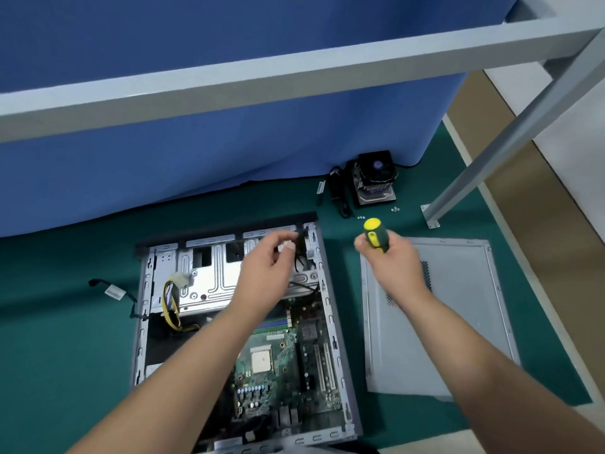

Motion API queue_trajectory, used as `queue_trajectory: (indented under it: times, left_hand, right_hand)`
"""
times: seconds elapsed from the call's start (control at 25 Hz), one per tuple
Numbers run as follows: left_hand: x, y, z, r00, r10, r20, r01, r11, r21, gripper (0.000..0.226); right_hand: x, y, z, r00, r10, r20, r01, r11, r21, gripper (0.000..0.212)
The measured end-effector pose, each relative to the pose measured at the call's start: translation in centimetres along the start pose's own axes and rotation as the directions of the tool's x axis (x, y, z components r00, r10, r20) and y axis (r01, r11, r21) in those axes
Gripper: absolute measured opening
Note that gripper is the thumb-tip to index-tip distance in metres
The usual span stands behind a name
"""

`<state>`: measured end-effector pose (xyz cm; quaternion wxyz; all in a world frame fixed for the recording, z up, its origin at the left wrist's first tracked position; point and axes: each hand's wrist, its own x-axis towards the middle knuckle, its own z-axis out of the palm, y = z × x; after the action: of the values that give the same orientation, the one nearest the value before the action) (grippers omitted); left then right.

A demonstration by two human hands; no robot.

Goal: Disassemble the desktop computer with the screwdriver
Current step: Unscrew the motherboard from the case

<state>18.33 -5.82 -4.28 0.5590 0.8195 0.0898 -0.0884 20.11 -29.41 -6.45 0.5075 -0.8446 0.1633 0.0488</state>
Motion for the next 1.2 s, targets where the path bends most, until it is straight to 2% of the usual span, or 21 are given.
queue_trajectory:
  times: [0.04,0.12,0.2,0.28,0.36,0.44,0.6,0.8,1.0,1.04,1.12,1.2]
  left_hand:
    - [1.5,-0.7,-0.3,0.994,0.106,-0.012,-0.102,0.978,0.183,0.024]
    - [4.7,-2.3,-0.7,0.975,0.221,0.033,-0.206,0.836,0.509,0.037]
    - [6.9,-3.9,-0.8,0.981,0.17,0.089,-0.182,0.674,0.716,0.05]
    - [7.9,-5.6,-0.9,0.985,0.138,0.102,-0.165,0.595,0.787,0.056]
    - [8.1,-7.1,-0.6,0.974,0.209,0.084,-0.187,0.544,0.818,0.057]
    - [8.1,-7.9,-0.3,0.959,0.279,0.054,-0.195,0.506,0.84,0.056]
    - [8.2,-8.7,0.0,0.944,0.329,0.023,-0.191,0.487,0.852,0.055]
    - [8.2,-9.0,0.1,0.941,0.339,0.019,-0.188,0.476,0.859,0.055]
    - [8.3,-8.7,0.0,0.945,0.324,0.034,-0.206,0.512,0.834,0.055]
    - [8.2,-8.5,-0.1,0.948,0.316,0.043,-0.214,0.532,0.819,0.055]
    - [8.1,-7.9,-0.5,0.958,0.281,0.059,-0.222,0.596,0.772,0.057]
    - [8.0,-6.6,-1.0,0.974,0.213,0.08,-0.208,0.687,0.696,0.061]
  right_hand:
    - [2.1,1.1,-0.7,0.997,0.073,-0.027,-0.073,0.997,0.003,0.03]
    - [6.1,3.2,-1.5,0.977,0.204,-0.065,-0.204,0.979,0.012,0.03]
    - [9.5,4.8,-1.3,0.948,0.308,-0.083,-0.31,0.951,-0.01,0.026]
    - [12.7,5.9,-0.6,0.922,0.377,-0.092,-0.383,0.921,-0.065,0.02]
    - [15.4,6.5,0.6,0.896,0.431,-0.112,-0.444,0.882,-0.157,0.017]
    - [17.5,6.9,1.9,0.9,0.42,-0.118,-0.436,0.854,-0.283,0.015]
    - [20.1,8.2,3.6,0.932,0.345,-0.109,-0.359,0.845,-0.396,0.019]
    - [20.3,9.5,4.2,0.913,0.383,-0.139,-0.407,0.868,-0.285,0.011]
    - [18.8,7.6,3.1,0.911,0.383,-0.151,-0.411,0.863,-0.294,0.019]
    - [18.0,6.8,2.7,0.913,0.387,-0.133,-0.408,0.88,-0.242,0.02]
    - [15.4,4.7,2.1,0.923,0.383,-0.025,-0.383,0.924,0.022,0.014]
    - [12.0,2.0,1.5,0.926,0.355,0.128,-0.377,0.856,0.353,0.013]
